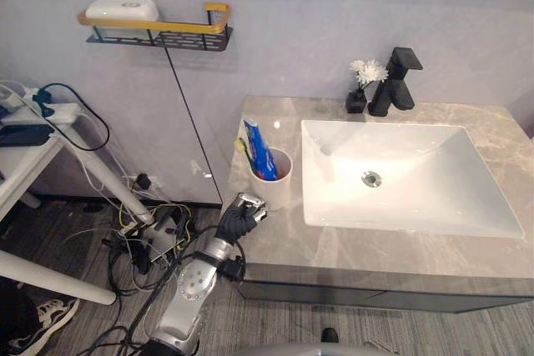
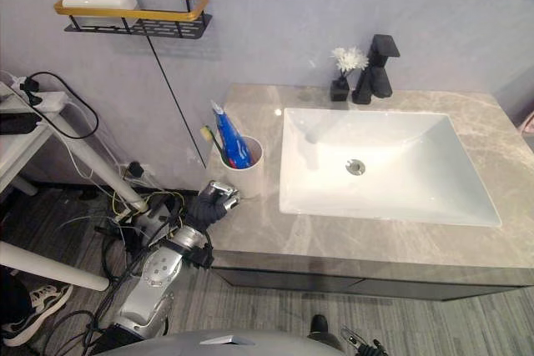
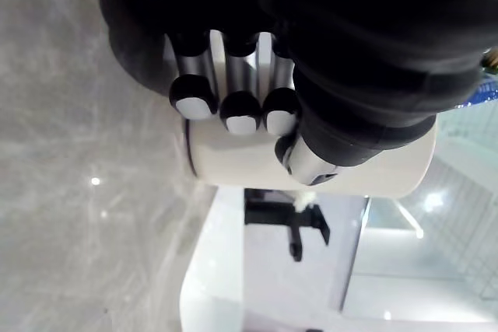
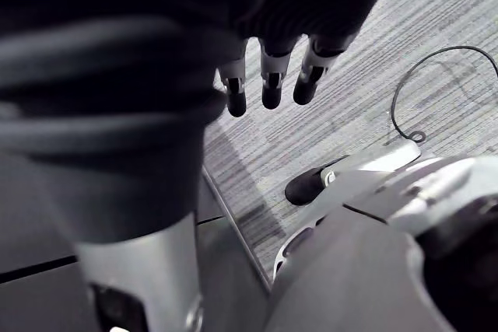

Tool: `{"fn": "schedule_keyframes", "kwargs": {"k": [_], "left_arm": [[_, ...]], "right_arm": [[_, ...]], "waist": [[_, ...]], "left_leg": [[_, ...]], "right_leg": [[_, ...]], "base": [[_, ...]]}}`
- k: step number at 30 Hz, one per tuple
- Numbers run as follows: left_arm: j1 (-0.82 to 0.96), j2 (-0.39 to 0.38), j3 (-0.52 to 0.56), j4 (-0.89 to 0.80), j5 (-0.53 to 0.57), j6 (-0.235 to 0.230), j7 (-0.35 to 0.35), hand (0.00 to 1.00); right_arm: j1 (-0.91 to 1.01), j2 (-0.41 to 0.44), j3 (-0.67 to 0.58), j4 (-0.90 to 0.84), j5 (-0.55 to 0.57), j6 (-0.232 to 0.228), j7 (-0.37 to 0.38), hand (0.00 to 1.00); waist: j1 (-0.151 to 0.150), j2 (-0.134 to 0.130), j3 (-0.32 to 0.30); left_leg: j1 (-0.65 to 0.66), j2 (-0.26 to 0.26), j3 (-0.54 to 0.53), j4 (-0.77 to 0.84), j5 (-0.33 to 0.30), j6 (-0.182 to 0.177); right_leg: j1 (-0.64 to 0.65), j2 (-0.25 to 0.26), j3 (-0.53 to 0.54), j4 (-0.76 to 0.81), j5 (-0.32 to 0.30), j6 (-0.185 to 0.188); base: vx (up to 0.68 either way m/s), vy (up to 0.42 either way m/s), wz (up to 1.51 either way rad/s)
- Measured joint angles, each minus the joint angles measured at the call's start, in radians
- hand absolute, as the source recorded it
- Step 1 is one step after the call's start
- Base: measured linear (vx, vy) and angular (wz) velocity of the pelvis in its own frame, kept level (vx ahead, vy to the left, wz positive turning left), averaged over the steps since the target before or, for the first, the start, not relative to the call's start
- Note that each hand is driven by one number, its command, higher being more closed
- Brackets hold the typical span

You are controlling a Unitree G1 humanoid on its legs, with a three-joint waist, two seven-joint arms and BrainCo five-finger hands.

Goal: Organize washtable

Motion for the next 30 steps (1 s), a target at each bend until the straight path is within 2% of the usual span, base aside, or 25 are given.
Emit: {"fn": "schedule_keyframes", "kwargs": {"k": [20,30], "left_arm": [[-0.169,-0.038,-0.019,0.159,0.023,0.008,0.036,1.00],[-0.218,-0.046,0.015,0.219,0.040,0.010,0.065,1.00]], "right_arm": [[0.003,0.004,-0.023,-0.002,-0.001,0.000,-0.001,0.00],[0.003,0.005,-0.027,-0.003,-0.003,0.000,0.000,0.00]], "waist": [[-0.003,0.003,-0.006],[-0.004,0.003,-0.005]], "left_leg": [[0.009,0.001,0.030,0.004,-0.011,-0.002],[0.020,0.003,0.047,0.003,-0.017,-0.003]], "right_leg": [[-0.008,0.005,0.032,0.000,0.005,0.000],[-0.008,0.009,0.052,0.000,0.005,0.000]], "base": [[0.00,0.002,-0.04],[0.00,0.001,-0.05]]}}
